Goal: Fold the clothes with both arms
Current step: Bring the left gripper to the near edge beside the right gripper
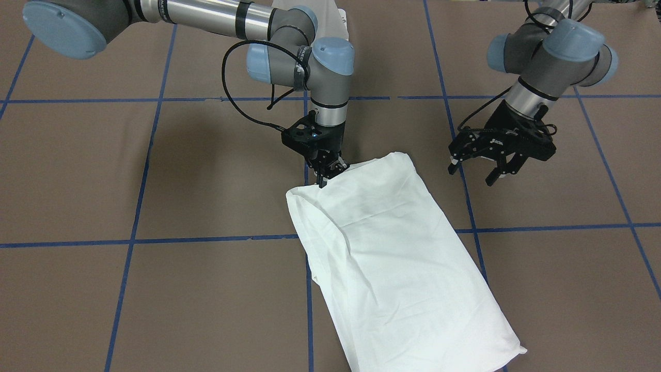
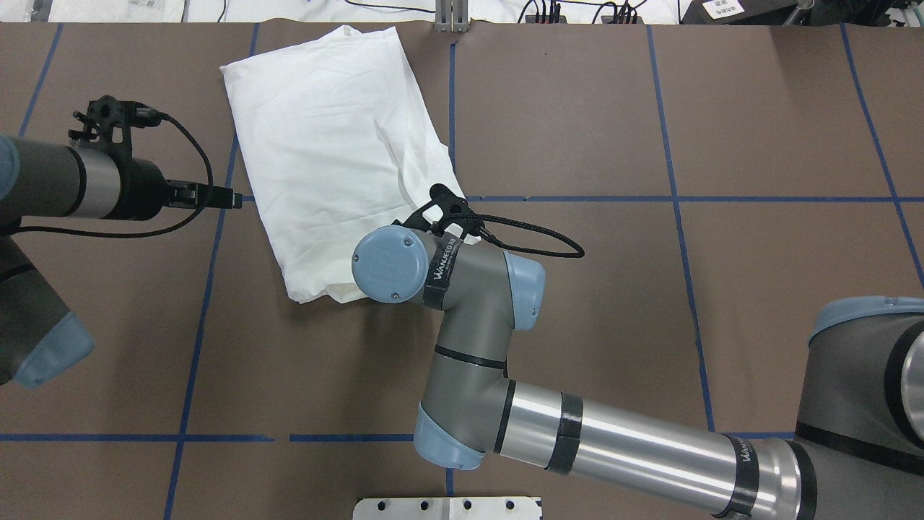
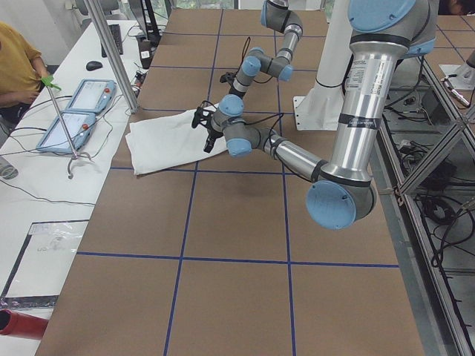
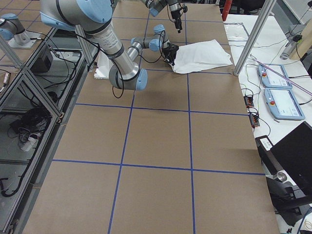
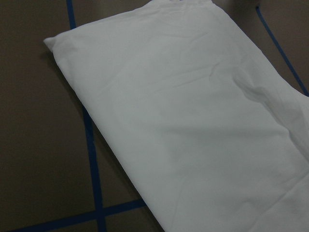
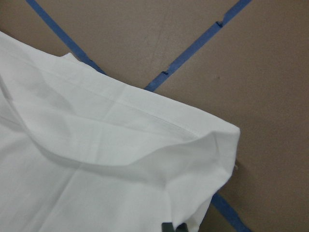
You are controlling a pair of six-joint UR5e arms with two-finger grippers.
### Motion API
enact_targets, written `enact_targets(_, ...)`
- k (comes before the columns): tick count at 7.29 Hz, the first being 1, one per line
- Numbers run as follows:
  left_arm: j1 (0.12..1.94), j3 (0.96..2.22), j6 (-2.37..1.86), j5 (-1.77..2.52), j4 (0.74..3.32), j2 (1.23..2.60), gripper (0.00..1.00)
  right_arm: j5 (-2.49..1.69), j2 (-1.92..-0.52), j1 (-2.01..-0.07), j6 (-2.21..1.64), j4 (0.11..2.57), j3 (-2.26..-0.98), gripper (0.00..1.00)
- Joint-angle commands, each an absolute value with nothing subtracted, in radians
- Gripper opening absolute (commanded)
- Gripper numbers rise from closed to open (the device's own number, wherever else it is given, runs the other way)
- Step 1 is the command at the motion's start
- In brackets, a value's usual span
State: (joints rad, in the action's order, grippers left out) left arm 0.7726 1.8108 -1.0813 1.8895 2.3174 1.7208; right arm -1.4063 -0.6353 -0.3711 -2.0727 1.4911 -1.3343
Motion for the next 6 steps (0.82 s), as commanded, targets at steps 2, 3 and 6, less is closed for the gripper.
enact_targets(2, 0.591, 1.783, -1.363, 1.717, 2.316, 1.751, 0.9, -1.405, -0.637, -0.371, -2.074, 1.491, -1.344, 0.0)
enact_targets(3, 0.563, 1.745, -1.4, 1.713, 2.316, 1.793, 0.9, -1.405, -0.638, -0.371, -2.074, 1.491, -1.348, 0.0)
enact_targets(6, 0.543, 1.715, -1.428, 1.713, 2.316, 1.81, 0.76, -1.405, -0.64, -0.37, -2.074, 1.493, -1.35, 0.0)
